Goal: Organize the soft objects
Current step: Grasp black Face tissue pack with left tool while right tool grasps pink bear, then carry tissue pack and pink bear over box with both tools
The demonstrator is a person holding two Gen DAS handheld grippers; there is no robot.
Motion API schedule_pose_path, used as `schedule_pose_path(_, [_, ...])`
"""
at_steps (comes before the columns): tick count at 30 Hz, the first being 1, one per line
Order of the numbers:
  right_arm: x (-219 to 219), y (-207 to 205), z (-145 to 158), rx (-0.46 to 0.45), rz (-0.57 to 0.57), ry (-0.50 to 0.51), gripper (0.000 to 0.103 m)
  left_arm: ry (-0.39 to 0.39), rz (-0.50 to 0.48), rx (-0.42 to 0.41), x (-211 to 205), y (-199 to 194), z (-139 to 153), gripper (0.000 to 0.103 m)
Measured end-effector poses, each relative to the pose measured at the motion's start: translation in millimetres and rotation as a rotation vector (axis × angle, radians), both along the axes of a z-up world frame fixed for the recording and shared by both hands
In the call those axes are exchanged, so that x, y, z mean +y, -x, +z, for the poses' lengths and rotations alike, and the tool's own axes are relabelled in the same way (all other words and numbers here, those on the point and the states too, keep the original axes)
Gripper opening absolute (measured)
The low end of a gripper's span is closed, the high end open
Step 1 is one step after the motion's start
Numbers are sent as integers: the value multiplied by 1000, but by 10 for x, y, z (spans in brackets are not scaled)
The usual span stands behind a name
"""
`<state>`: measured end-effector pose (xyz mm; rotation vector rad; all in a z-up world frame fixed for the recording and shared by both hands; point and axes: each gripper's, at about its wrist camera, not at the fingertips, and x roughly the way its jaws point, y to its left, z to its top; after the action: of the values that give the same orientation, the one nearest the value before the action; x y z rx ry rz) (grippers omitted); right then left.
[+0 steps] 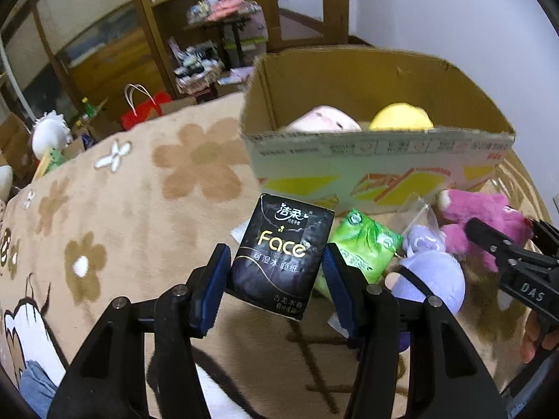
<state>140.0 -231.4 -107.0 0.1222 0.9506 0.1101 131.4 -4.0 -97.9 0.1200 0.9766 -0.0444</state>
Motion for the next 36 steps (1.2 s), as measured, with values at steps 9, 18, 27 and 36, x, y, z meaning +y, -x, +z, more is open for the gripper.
schedule_pose_path(9, [-107,187,412,-105,-9,-33,77,-1,8,-148,82,190,380,53])
schedule_pose_path(18, [-71,295,871,-263,4,6,76,-19,56,-331,155,350,717,53])
schedule_pose_path(27, [1,254,1220,-384,32,44,77,-30,65,-441,114,337,888,53])
schedule_pose_path(36, [90,59,1353,-446,60,50,77,-31,48,-484,46,205,989,53])
